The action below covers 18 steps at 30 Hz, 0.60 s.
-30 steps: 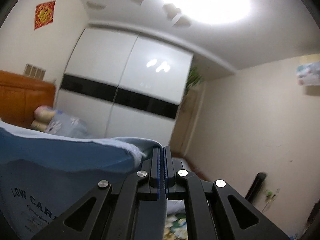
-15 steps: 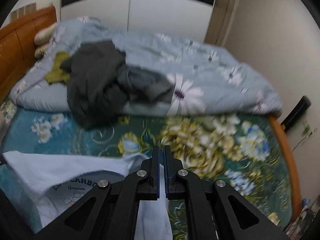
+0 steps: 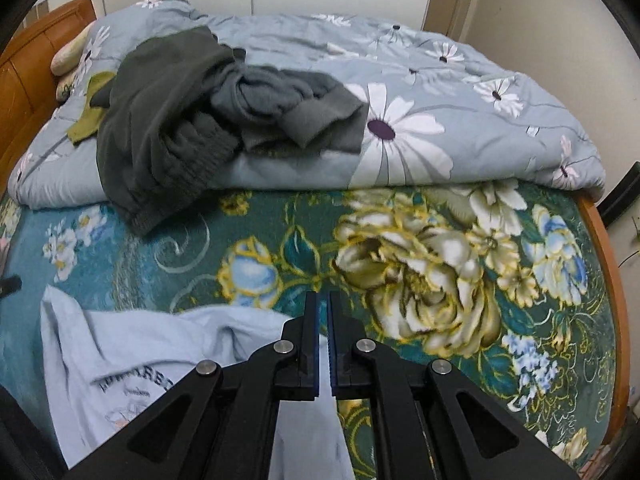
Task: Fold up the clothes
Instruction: 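Lower the t-shirt onto the teal blanket with both grippers and release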
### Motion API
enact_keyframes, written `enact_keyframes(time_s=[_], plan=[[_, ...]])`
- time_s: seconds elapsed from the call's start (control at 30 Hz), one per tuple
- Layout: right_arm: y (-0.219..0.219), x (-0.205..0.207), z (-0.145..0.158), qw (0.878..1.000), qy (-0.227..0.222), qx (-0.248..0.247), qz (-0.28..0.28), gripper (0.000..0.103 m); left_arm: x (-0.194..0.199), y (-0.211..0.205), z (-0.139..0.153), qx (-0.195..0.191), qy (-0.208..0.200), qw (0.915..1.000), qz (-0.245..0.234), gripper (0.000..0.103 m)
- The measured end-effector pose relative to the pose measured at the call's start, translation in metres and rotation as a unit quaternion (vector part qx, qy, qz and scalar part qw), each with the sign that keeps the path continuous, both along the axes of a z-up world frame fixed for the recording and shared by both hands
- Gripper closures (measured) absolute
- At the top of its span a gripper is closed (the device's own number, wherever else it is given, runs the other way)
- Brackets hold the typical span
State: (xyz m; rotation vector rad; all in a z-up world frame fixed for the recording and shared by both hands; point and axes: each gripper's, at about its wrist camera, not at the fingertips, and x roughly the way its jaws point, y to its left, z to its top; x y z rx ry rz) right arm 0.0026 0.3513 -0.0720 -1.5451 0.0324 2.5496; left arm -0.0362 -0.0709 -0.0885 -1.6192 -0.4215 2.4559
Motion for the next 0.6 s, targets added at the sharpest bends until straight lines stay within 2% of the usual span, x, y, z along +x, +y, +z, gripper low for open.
enact_keyframes(time_s=[0.13,0.17,0.2,0.27,0.3,0.33,0.4,0.47,0.6], plan=[[0.011,0.021,-0.02,0.999,-0.015,-0.041,-0.004,0.1,0.012,-0.011,-0.023,0.047,-0.017,0.9986,0.016,0.096],[0.011,0.026,-0.025,0.999,-0.018,-0.051,-0.003,0.097,0.017,-0.012,-0.029,0.053,-0.019,0.9983,0.016,0.095],[0.012,0.031,-0.03,0.998,-0.022,-0.058,-0.003,0.094,0.022,-0.012,-0.035,0.054,-0.023,0.9981,0.017,0.09],[0.01,0.041,-0.04,0.997,-0.033,-0.072,0.002,0.074,0.03,-0.012,-0.047,0.055,-0.032,0.9978,0.02,0.077],[0.007,0.043,-0.045,0.996,-0.039,-0.076,0.008,0.07,0.032,-0.01,-0.052,0.054,-0.042,0.9975,0.02,0.07],[0.003,0.043,-0.05,0.996,-0.046,-0.071,0.015,0.066,0.031,-0.005,-0.055,0.049,-0.053,0.9973,0.013,0.067],[-0.005,0.041,-0.061,0.996,-0.06,-0.061,0.027,0.066,0.029,0.006,-0.06,0.033,-0.067,0.9972,-0.007,0.065],[-0.01,0.033,-0.062,0.997,-0.054,-0.053,0.03,0.066,0.031,0.014,-0.066,0.015,-0.076,0.9967,-0.025,0.064],[-0.023,0.008,-0.061,0.997,-0.053,-0.03,0.056,0.058,0.035,0.008,-0.081,0.041,-0.116,0.9924,-0.011,0.064]])
